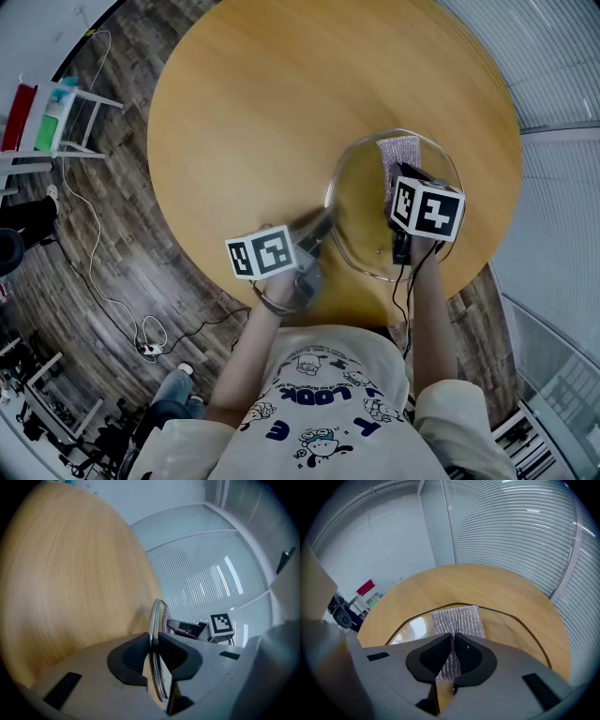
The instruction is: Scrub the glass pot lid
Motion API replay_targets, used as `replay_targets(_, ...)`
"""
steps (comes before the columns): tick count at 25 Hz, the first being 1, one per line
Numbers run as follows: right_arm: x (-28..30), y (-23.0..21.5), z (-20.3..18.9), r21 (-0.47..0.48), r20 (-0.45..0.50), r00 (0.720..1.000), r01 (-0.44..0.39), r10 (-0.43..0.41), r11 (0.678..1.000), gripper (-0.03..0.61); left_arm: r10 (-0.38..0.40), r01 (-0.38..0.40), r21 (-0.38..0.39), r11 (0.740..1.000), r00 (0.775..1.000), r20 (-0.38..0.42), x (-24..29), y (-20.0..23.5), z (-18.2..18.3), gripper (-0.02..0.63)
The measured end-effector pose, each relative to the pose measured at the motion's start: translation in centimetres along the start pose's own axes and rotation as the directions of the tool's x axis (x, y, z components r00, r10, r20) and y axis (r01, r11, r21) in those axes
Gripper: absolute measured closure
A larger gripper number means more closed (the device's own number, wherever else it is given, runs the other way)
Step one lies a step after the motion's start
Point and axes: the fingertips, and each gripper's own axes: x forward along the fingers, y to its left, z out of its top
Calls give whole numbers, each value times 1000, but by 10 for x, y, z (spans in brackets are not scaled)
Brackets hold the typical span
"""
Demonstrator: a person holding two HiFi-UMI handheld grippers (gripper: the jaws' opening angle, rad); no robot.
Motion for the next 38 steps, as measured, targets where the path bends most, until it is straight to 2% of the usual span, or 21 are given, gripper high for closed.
replay_targets(24, -20, -50, -17, 33, -9, 995, 100, -100, 994, 535, -4, 4, -5, 1000, 1000, 1, 1, -1, -7, 540)
replay_targets(38, -27, -65, -24, 49, -13, 990, 140, -139, 989, 535, -5, 5, 1, 1000, 1000, 0, 0, -1, -5, 540)
